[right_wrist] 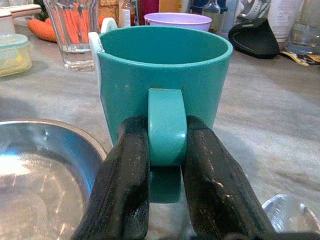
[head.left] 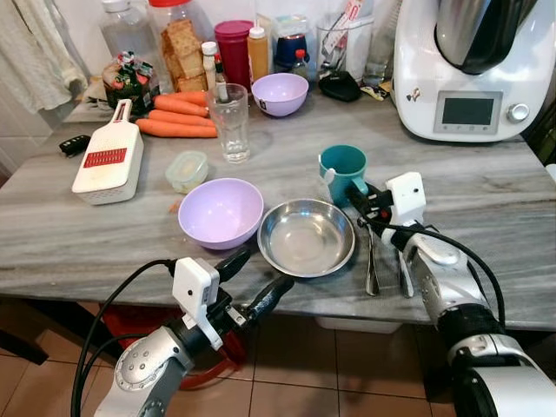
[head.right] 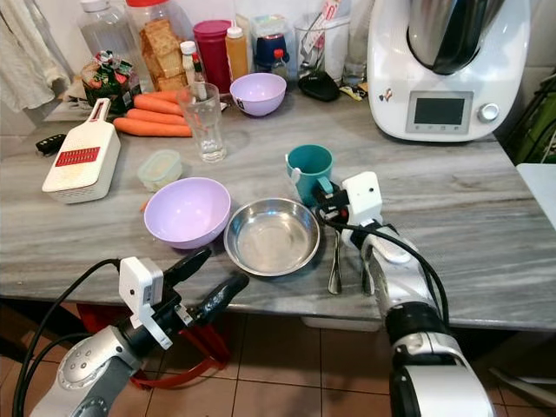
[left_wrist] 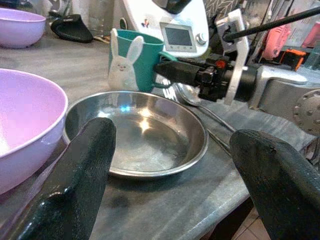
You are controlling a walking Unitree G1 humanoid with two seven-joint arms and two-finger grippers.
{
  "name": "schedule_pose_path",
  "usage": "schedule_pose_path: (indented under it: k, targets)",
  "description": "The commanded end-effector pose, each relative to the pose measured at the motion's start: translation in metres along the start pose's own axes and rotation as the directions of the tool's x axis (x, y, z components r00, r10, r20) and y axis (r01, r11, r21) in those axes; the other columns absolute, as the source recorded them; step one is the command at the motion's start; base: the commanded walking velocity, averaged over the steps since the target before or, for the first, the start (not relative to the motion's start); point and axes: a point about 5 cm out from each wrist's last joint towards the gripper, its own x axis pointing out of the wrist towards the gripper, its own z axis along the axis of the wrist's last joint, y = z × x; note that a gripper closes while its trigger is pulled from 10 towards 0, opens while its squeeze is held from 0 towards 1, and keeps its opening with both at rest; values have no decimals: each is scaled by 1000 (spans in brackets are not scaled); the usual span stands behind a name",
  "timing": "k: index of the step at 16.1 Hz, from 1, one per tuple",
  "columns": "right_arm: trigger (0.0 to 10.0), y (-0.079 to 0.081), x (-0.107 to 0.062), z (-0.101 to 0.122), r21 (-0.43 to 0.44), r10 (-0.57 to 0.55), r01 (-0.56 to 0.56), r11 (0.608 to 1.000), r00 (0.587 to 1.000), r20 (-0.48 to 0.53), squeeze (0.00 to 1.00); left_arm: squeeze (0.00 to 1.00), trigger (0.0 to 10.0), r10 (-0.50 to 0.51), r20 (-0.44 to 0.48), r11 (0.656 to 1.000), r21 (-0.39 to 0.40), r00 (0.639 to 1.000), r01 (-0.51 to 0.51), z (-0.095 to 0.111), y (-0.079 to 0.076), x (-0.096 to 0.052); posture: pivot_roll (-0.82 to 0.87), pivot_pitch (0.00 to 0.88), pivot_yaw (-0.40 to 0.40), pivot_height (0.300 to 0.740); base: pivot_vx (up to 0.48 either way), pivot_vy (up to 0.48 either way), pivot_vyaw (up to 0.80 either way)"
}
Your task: Setting the table
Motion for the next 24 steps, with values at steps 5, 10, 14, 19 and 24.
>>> schedule_pose_path:
  k: [5, 10, 14, 19, 24]
  targets:
    - [10000, 2, 5, 8, 2, 15, -15, 1000, 999, 47, 1000, 0, 10000, -41, -18, 999, 4, 999, 41, 2, -2, -1, -18, 122, 87, 740, 0, 0, 0]
    - [10000, 0, 6, 18, -15, -1, 3, 1000, 995, 99, 1000, 0, 10000, -9, -18, 1000, 27, 1000, 9, 0, 7, 3, -32, 102, 89, 740, 0, 0, 0]
    - [10000, -2, 3, 35, -12, -18, 20, 1000, 984, 175, 1000, 0, 10000, 7, 7, 1000, 30, 1000, -7, -1, 11, 13, -50, 70, 78, 740, 0, 0, 0]
    - [10000, 1, -17, 43, 5, -95, 96, 995, 965, 245, 1000, 0, 10000, 92, 70, 992, 79, 993, -97, 3, 22, 25, -57, 17, 57, 740, 0, 0, 0]
    - [10000, 2, -54, 35, 9, -237, 242, 970, 942, 238, 1000, 0, 10000, 341, 159, 926, 116, 927, -360, 14, 44, 30, -54, 0, 51, 740, 0, 0, 0]
